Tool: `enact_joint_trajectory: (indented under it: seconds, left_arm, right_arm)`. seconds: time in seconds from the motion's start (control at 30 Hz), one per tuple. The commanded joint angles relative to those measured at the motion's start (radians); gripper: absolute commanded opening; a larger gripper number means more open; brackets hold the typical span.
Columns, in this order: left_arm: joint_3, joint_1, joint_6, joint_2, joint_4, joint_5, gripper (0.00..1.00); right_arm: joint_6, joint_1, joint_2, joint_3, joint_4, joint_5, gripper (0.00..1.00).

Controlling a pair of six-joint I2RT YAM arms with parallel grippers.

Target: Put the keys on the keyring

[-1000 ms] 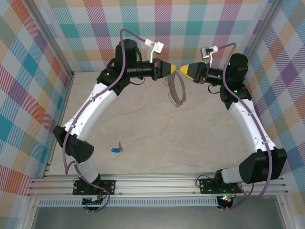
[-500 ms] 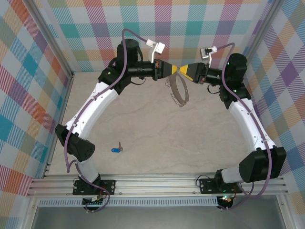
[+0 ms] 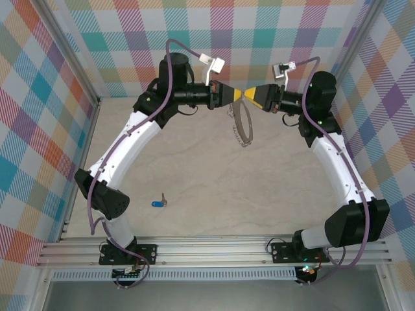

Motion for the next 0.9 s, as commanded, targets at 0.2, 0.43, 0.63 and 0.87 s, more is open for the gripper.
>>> enact_joint_trajectory:
  seconds: [0.2,0.43,0.63,0.87]
  left_arm:
    - [0.037,0.003,-0.014,-0.002,0.022,0.041,0.00]
    - [0.038,0.002,-0.019,0.003,0.030,0.045,0.00]
    - [0.037,0.002,-0.018,0.002,0.029,0.047,0.00]
    - [0.033,0.003,-0.010,-0.005,0.021,0.046,0.00]
  right_arm:
    - [0.046,0.012,0.016,0.038,0.104,-0.048,0.33]
    - [0.015,0.040,0.030,0.062,0.066,-0.094,0.26]
    - [-0.018,0.043,0.024,0.060,0.026,-0.085,0.18]
    - [-0.054,0.043,0.019,0.060,-0.026,-0.068,0.31]
